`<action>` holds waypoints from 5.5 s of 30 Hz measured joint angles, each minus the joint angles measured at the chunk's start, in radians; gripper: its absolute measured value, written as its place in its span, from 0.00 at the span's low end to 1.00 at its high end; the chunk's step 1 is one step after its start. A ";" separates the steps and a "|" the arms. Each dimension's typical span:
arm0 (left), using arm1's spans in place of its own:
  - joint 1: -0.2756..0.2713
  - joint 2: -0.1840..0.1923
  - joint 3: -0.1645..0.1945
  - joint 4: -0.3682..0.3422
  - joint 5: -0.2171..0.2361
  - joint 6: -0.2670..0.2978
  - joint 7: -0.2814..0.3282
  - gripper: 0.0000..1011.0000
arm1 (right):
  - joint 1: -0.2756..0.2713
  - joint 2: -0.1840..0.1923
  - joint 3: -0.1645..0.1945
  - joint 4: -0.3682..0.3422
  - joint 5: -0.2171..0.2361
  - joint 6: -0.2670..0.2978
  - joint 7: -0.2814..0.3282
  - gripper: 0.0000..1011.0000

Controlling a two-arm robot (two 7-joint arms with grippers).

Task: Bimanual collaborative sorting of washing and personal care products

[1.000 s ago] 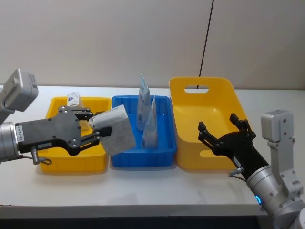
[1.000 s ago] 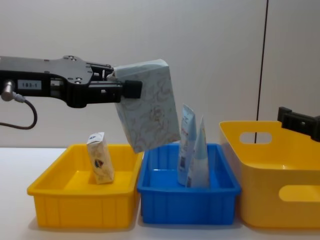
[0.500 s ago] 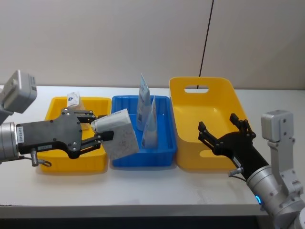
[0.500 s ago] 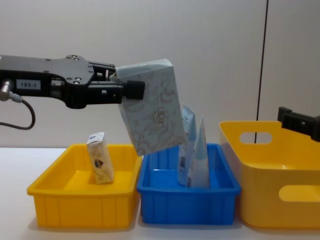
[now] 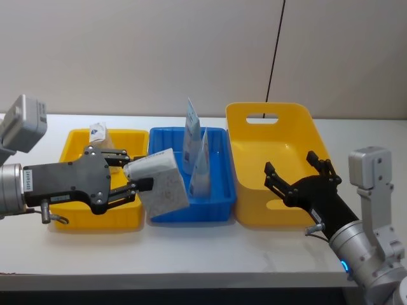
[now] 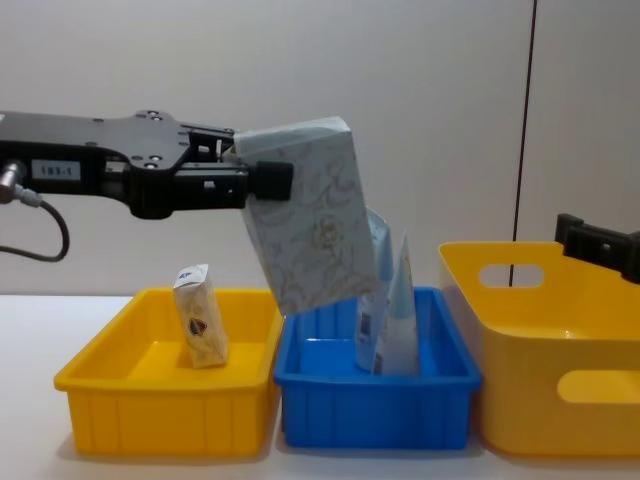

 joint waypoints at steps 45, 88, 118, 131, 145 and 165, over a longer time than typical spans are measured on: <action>-0.010 -0.007 0.013 0.018 -0.017 -0.018 -0.023 0.36 | 0.093 0.050 0.002 0.098 0.078 -0.057 0.219 0.99; -0.010 -0.007 0.013 0.018 -0.017 -0.018 -0.023 0.36 | 0.523 0.118 -0.151 0.570 0.316 -0.086 0.960 0.99; -0.010 -0.007 0.013 0.018 -0.017 -0.018 -0.023 0.36 | 0.560 0.149 -0.195 0.590 0.406 -0.056 1.146 0.99; -0.010 -0.007 0.013 0.018 -0.017 -0.018 -0.023 0.36 | 0.633 0.115 -0.246 0.682 0.398 -0.071 1.219 0.99; -0.010 -0.007 0.013 0.018 -0.017 -0.018 -0.023 0.36 | 0.709 0.072 -0.303 0.783 0.386 -0.087 1.309 0.99; -0.010 -0.007 0.013 0.018 -0.017 -0.018 -0.023 0.36 | 0.766 0.022 -0.357 0.848 0.379 -0.111 1.358 0.99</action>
